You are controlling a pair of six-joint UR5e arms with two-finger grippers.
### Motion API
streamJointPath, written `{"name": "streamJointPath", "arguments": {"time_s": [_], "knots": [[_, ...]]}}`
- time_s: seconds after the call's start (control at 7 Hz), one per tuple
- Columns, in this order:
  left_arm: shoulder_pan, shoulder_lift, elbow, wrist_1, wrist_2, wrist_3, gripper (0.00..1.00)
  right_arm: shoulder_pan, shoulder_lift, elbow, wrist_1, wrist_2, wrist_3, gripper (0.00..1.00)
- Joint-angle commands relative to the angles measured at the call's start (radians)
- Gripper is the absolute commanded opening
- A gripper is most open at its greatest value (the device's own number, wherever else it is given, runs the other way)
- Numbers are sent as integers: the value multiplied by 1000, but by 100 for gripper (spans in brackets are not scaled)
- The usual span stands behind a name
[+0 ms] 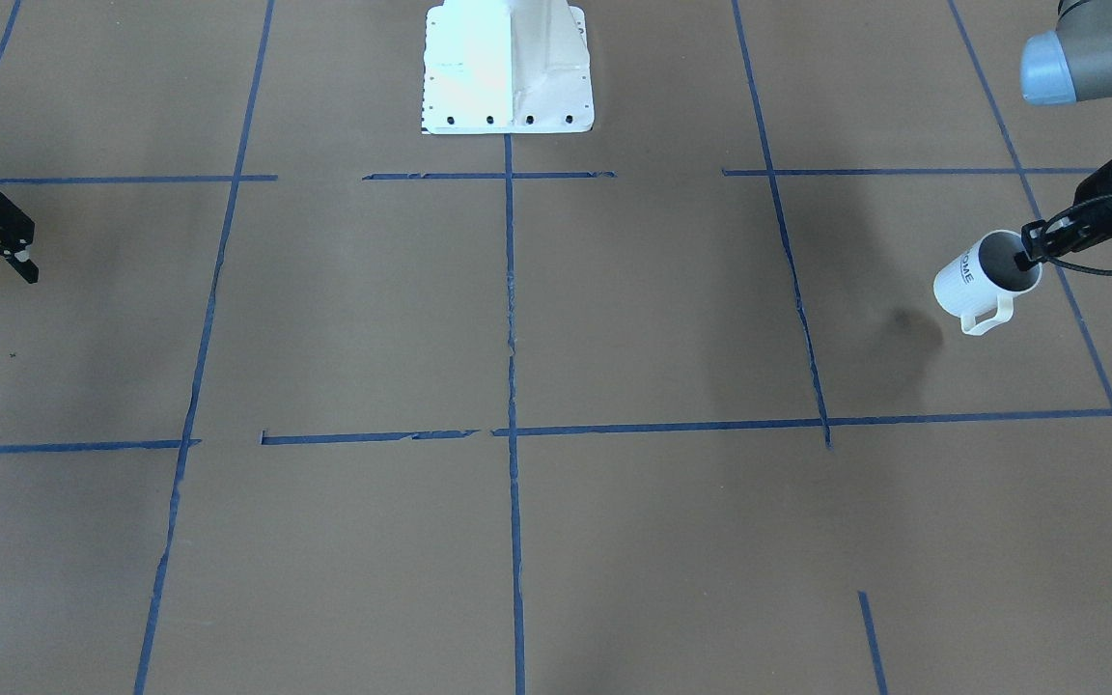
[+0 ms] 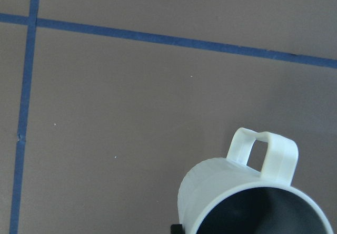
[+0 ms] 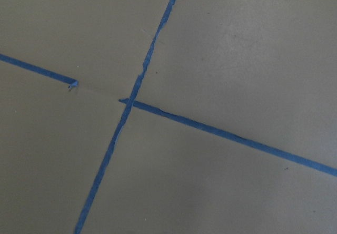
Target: Left arm hands cup to right arm to dump lemon
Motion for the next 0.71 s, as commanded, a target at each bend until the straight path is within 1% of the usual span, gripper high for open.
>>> {"name": "streamJointPath", "arguments": {"time_s": [0.0, 0.14, 0.43, 0.57], "knots": [[3, -1, 16, -20, -1, -55, 1, 32, 26, 1, -100, 74, -51, 100], [12, -2, 30, -85, -1, -116, 2, 32, 28, 4, -101, 74, -51, 100], [59, -7, 77, -167, 4, -138, 3, 32, 33, 1, -101, 74, -51, 100], [63, -7, 75, -173, 2, -144, 9, 30, 39, -2, -99, 73, -51, 100]]}}
